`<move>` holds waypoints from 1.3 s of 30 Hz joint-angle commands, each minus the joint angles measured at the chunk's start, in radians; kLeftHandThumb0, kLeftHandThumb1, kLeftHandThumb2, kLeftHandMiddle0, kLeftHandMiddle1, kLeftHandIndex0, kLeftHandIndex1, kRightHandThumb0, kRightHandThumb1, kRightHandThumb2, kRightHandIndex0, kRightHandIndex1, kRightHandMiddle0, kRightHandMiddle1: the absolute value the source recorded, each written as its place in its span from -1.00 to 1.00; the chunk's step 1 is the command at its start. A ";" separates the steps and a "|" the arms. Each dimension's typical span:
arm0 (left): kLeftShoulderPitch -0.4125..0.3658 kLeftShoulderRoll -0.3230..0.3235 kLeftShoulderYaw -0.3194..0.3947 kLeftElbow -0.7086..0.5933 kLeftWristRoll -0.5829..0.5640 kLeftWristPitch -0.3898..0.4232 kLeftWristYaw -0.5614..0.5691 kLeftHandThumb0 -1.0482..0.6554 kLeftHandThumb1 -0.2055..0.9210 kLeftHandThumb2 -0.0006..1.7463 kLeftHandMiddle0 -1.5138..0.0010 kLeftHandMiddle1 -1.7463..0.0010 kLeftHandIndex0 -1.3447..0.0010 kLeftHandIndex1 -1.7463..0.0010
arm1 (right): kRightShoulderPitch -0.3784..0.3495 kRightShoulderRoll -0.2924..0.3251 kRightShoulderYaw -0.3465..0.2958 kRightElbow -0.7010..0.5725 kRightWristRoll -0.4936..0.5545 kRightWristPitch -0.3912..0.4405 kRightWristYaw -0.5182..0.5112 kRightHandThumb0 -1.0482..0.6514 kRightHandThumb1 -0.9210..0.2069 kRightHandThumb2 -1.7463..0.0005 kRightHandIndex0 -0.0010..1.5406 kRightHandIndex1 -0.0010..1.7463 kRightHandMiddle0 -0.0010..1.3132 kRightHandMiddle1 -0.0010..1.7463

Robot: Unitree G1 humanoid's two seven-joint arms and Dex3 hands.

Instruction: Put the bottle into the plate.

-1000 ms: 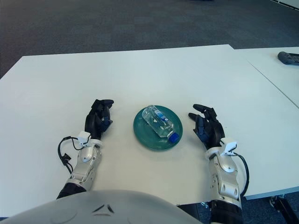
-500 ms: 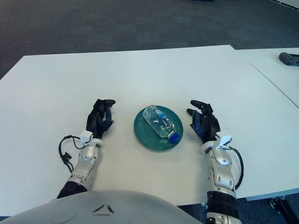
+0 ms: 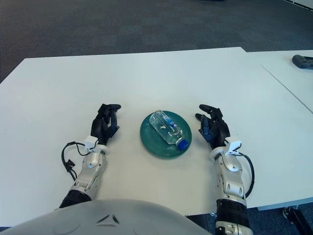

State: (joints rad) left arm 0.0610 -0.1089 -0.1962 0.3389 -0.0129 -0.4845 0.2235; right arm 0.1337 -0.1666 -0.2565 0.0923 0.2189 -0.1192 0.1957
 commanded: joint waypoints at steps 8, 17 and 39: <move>0.025 -0.081 0.031 0.076 -0.068 -0.033 -0.021 -0.56 1.00 -0.12 0.21 -0.18 0.42 -0.46 | -0.019 -0.006 0.002 0.003 0.005 0.010 0.007 -0.49 -0.98 0.25 -0.50 0.06 -0.98 0.27; 0.020 -0.079 0.039 0.090 -0.070 -0.046 -0.023 -0.57 1.00 -0.09 0.24 -0.16 0.45 -0.44 | -0.022 -0.008 0.003 0.024 0.000 -0.022 0.027 -0.52 -1.00 0.23 -0.48 0.08 -0.98 0.28; 0.024 -0.062 0.075 0.086 -0.072 -0.036 -0.020 -0.57 1.00 -0.07 0.27 -0.13 0.51 -0.40 | -0.058 0.002 0.006 0.126 -0.004 -0.114 0.053 -0.55 -1.00 0.21 -0.47 0.10 -0.93 0.31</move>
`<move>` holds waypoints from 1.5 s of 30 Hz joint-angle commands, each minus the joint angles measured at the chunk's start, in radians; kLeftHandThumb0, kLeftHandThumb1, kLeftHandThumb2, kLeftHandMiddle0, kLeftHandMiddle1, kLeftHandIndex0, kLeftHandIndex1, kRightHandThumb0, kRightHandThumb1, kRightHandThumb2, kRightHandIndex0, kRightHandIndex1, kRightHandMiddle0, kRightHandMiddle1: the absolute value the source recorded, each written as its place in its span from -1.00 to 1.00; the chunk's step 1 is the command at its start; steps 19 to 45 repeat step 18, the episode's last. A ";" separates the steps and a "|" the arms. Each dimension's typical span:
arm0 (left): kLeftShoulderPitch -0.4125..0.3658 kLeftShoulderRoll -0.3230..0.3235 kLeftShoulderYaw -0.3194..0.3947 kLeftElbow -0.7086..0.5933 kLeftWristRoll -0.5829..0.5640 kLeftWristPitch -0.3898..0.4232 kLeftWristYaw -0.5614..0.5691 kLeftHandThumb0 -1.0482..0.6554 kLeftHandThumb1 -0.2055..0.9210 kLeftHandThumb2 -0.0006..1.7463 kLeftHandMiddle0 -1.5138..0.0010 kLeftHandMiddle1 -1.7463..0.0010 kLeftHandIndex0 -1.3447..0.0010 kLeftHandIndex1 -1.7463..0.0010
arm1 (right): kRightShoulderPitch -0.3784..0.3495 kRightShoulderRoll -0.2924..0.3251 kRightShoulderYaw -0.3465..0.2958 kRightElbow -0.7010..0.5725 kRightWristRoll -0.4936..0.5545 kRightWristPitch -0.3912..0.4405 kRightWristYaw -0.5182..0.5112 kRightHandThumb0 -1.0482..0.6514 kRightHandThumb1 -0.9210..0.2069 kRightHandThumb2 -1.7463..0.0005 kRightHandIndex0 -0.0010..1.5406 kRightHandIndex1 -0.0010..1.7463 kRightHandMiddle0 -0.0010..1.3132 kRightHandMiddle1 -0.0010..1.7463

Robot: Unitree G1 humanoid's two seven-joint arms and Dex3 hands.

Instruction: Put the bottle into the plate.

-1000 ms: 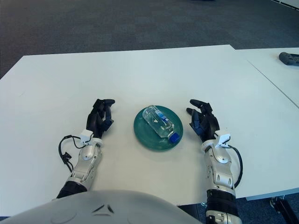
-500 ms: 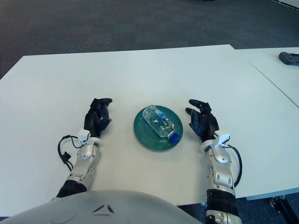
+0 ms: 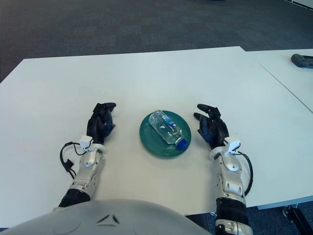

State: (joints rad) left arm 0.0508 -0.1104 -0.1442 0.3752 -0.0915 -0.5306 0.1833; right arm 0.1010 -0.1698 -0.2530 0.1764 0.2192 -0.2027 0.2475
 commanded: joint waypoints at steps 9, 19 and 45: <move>0.029 -0.058 0.037 0.026 0.015 0.048 0.037 -0.57 1.00 -0.07 0.29 -0.11 0.53 -0.38 | -0.075 0.048 0.025 0.175 -0.038 -0.101 -0.054 -0.52 -1.00 0.21 -0.47 0.11 -0.96 0.30; 0.060 -0.054 0.046 -0.038 0.037 0.115 0.070 -0.52 1.00 -0.09 0.31 -0.07 0.53 -0.33 | -0.045 0.089 0.050 0.128 -0.045 -0.054 -0.104 -0.48 -0.98 0.22 -0.38 0.09 -0.95 0.27; 0.060 -0.054 0.046 -0.038 0.037 0.115 0.070 -0.52 1.00 -0.09 0.31 -0.07 0.53 -0.33 | -0.045 0.089 0.050 0.128 -0.045 -0.054 -0.104 -0.48 -0.98 0.22 -0.38 0.09 -0.95 0.27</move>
